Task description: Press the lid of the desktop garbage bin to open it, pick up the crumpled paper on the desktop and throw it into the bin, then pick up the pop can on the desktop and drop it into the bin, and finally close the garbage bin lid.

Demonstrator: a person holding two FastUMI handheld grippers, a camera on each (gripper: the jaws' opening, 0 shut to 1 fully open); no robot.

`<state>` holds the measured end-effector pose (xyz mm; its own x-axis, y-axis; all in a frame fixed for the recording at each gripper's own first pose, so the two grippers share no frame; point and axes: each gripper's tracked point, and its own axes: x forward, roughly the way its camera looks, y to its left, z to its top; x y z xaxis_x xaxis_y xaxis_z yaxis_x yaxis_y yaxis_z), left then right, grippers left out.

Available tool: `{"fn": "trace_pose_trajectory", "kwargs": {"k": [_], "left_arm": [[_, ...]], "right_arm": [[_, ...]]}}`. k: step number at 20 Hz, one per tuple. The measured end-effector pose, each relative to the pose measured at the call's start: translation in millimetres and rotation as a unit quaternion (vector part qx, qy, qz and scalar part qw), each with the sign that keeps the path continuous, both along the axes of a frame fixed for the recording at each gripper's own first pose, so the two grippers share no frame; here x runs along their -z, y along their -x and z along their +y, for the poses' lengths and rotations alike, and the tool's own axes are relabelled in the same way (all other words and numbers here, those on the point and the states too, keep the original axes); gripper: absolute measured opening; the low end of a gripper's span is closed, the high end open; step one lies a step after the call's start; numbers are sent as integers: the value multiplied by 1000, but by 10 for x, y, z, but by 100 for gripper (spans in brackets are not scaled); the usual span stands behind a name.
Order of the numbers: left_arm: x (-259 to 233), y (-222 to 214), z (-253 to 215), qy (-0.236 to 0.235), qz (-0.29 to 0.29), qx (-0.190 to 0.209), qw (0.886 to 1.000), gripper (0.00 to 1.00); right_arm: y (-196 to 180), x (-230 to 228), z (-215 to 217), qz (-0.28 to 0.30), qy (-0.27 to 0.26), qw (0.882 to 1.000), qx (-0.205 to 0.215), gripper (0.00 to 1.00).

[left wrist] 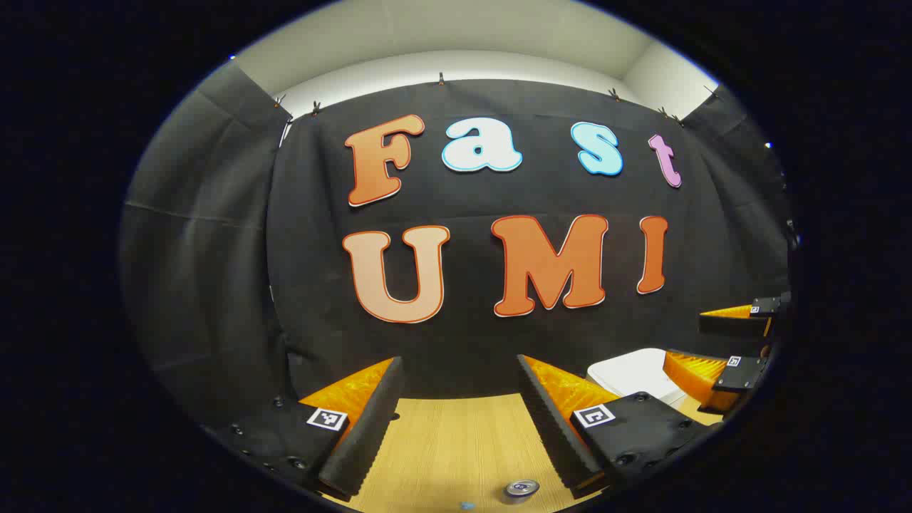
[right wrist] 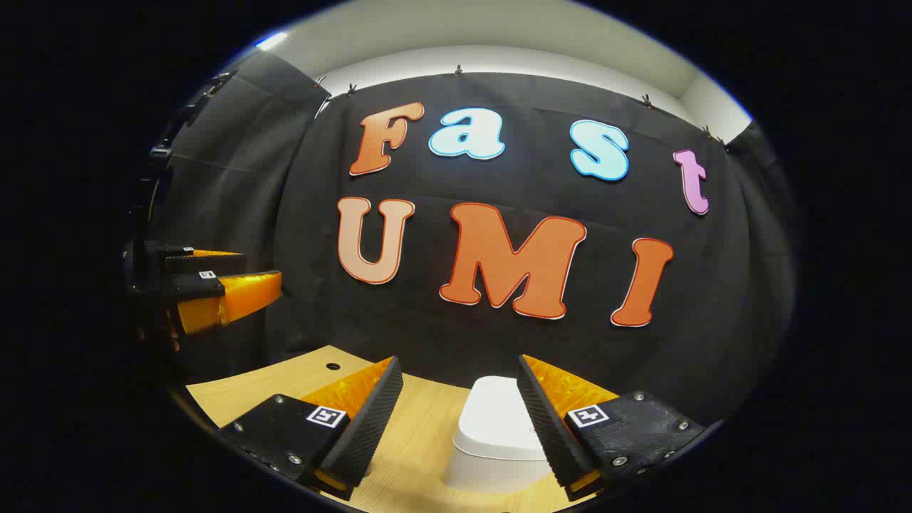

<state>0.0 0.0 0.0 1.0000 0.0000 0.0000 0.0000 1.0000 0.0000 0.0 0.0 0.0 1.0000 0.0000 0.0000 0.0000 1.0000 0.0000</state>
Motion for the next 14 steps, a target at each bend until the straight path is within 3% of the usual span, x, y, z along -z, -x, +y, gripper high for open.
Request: {"fn": "trace_pose_trajectory", "kwargs": {"k": [1,3,4,6,9,10,11,14], "left_arm": [[60,18,-14,0,7,0,1000,96],[109,88,-25,-3,13,-3,1000,100],[104,114,-44,-6,14,-3,1000,95],[80,147,-54,-12,10,-8,1000,100],[55,182,-34,-10,3,-16,1000,95],[54,191,-35,-11,1,-18,1000,99],[50,199,-21,-11,0,-20,1000,95],[71,224,25,-14,0,-25,1000,95]], "right_arm": [[13,23,-25,2,-4,1000,1,97],[37,34,-58,5,-5,1000,0,97],[40,46,-75,6,-6,1000,-1,97],[51,54,-127,9,-16,1000,0,97],[53,16,-132,6,-28,1000,-9,97],[45,4,-155,3,-25,1000,-7,97],[46,-5,-160,0,-23,1000,-8,97],[58,-4,-120,-7,-23,1000,-14,97]]}}
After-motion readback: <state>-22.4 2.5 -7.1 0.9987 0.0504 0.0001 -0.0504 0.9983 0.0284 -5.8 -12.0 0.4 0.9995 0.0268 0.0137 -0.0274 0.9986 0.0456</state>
